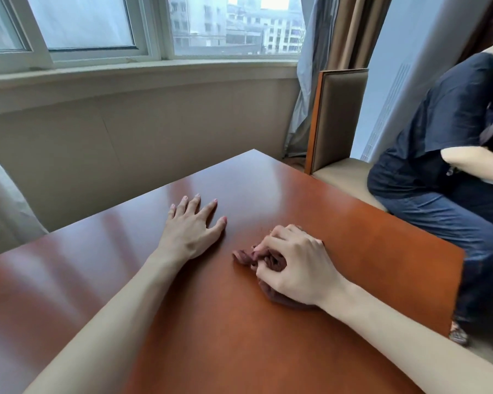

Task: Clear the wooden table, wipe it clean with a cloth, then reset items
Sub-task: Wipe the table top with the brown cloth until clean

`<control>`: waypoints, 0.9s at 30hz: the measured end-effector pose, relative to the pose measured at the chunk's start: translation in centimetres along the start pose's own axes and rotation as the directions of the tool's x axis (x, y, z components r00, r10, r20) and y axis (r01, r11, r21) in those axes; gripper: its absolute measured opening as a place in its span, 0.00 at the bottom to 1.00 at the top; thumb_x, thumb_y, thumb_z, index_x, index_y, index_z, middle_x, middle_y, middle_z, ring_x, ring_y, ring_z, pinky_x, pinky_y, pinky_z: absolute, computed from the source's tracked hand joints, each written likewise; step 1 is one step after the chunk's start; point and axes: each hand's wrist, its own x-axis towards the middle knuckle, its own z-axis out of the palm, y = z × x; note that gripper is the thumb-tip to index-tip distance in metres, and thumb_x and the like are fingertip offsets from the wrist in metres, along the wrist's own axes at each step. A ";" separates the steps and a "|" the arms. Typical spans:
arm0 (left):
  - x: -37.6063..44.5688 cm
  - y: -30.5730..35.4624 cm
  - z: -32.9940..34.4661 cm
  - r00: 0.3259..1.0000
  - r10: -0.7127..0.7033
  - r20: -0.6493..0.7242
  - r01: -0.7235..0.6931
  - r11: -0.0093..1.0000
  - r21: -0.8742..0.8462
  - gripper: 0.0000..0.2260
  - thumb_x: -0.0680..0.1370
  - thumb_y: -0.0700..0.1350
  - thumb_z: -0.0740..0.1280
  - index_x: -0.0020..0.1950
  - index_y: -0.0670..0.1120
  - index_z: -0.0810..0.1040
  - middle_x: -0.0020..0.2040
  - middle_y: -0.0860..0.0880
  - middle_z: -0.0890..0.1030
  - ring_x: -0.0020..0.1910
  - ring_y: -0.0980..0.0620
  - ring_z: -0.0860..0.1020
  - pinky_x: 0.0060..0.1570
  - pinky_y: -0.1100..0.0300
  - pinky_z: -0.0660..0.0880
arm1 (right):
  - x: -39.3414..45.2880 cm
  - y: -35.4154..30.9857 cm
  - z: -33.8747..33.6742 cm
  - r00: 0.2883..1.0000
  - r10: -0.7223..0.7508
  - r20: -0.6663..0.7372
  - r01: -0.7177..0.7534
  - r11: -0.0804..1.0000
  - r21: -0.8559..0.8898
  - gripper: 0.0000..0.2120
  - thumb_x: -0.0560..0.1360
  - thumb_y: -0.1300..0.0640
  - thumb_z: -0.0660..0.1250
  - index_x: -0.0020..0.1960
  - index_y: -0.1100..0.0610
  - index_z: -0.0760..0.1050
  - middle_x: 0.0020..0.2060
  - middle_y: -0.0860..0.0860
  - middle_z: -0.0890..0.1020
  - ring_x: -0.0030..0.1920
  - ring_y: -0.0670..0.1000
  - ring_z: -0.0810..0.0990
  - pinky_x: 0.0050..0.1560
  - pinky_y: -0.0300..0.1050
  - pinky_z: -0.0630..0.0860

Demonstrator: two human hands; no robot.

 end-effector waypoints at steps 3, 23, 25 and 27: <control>0.2 -0.1 0.2 1.000 0.006 -0.011 -0.006 1.000 -0.016 0.32 0.79 0.70 0.48 0.81 0.61 0.56 0.83 0.49 0.52 0.82 0.46 0.47 0.79 0.46 0.43 | 6.1 2.7 1.7 0.994 0.107 0.016 -0.106 0.991 -0.086 0.13 0.72 0.39 0.66 0.48 0.47 0.81 0.43 0.45 0.79 0.49 0.52 0.78 0.46 0.46 0.73; 0.4 0.0 0.2 1.000 -0.026 -0.007 0.027 0.999 0.021 0.37 0.72 0.72 0.38 0.80 0.64 0.54 0.83 0.52 0.52 0.81 0.49 0.46 0.79 0.48 0.44 | 17.9 8.1 5.7 0.946 0.317 -0.067 -0.322 0.942 -0.097 0.12 0.73 0.42 0.65 0.47 0.48 0.81 0.48 0.51 0.81 0.54 0.60 0.78 0.52 0.52 0.72; 0.5 0.3 0.0 0.999 -0.028 0.027 0.026 0.998 0.058 0.33 0.77 0.70 0.42 0.81 0.62 0.53 0.83 0.50 0.51 0.82 0.47 0.47 0.79 0.47 0.45 | 11.7 5.4 3.7 0.963 0.269 -0.034 -0.271 0.960 -0.070 0.13 0.73 0.41 0.65 0.48 0.47 0.81 0.47 0.49 0.81 0.52 0.57 0.78 0.52 0.50 0.71; 0.6 1.0 -0.4 0.999 -0.020 0.043 0.013 0.990 0.141 0.29 0.81 0.65 0.47 0.82 0.59 0.55 0.83 0.48 0.52 0.81 0.44 0.49 0.79 0.45 0.47 | 5.3 2.8 1.7 0.978 0.209 -0.010 -0.209 0.977 -0.045 0.14 0.72 0.39 0.63 0.49 0.46 0.81 0.47 0.46 0.80 0.51 0.54 0.77 0.53 0.48 0.72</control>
